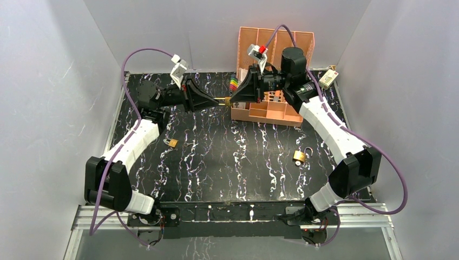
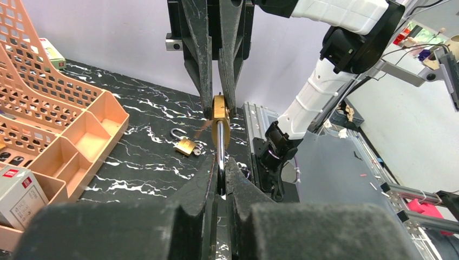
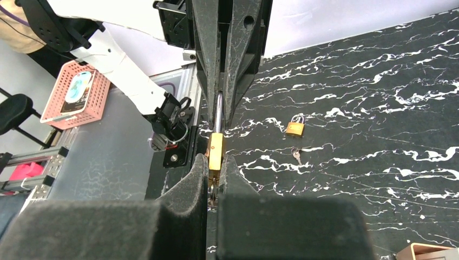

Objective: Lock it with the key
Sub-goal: Lock the lock, then place the lock at the center of the board, then place the key at the center of the board.

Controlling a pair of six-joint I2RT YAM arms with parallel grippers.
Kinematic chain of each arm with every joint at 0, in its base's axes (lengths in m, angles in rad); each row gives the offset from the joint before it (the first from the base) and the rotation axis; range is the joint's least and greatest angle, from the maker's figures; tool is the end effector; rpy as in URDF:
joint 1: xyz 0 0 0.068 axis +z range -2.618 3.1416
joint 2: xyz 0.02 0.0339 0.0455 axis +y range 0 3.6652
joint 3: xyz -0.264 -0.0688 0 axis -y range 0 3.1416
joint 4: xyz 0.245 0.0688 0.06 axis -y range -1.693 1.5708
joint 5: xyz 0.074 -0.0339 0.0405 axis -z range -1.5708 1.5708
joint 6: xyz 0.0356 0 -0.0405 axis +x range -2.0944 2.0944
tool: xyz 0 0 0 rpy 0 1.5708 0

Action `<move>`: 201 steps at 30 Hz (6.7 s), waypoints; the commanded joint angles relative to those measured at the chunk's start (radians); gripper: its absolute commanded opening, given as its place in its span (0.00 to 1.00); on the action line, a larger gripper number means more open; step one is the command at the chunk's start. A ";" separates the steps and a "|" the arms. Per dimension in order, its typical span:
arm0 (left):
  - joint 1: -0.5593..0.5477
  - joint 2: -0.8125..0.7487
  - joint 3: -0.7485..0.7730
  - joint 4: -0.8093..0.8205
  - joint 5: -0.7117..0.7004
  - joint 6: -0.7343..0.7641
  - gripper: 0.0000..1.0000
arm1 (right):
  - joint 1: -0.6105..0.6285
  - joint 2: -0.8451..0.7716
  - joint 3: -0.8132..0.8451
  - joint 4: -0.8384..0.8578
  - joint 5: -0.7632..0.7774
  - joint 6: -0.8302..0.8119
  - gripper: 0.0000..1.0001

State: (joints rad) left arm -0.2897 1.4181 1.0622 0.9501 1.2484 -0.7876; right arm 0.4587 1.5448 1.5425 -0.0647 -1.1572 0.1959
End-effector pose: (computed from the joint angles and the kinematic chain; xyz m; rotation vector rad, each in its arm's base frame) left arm 0.2789 -0.1184 0.3930 0.9940 1.2133 -1.4746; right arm 0.2961 0.1826 0.4309 -1.1326 1.4013 1.4133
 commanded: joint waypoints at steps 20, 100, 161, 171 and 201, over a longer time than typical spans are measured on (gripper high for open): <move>-0.016 -0.035 -0.038 0.171 -0.029 -0.054 0.00 | -0.080 -0.068 0.011 0.100 0.066 0.015 0.59; 0.261 -0.052 -0.095 0.173 0.034 -0.091 0.00 | -0.073 -0.129 -0.240 0.207 0.077 -0.004 0.00; -0.314 0.266 0.148 -1.402 -1.250 0.663 0.00 | 0.404 0.303 -0.538 0.370 1.220 0.434 0.00; -0.202 0.246 0.053 -1.283 -0.924 0.692 0.00 | 0.404 0.206 -0.666 0.431 1.261 0.497 0.00; -0.013 0.273 0.117 -1.267 -0.862 0.783 0.80 | 0.334 -0.062 -0.651 0.208 1.363 0.347 0.77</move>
State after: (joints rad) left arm -0.3374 1.7599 1.1511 -0.3134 0.3779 -0.0147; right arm 0.8429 1.6146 0.8875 0.2054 0.1482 0.5907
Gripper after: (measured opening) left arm 0.723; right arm 0.757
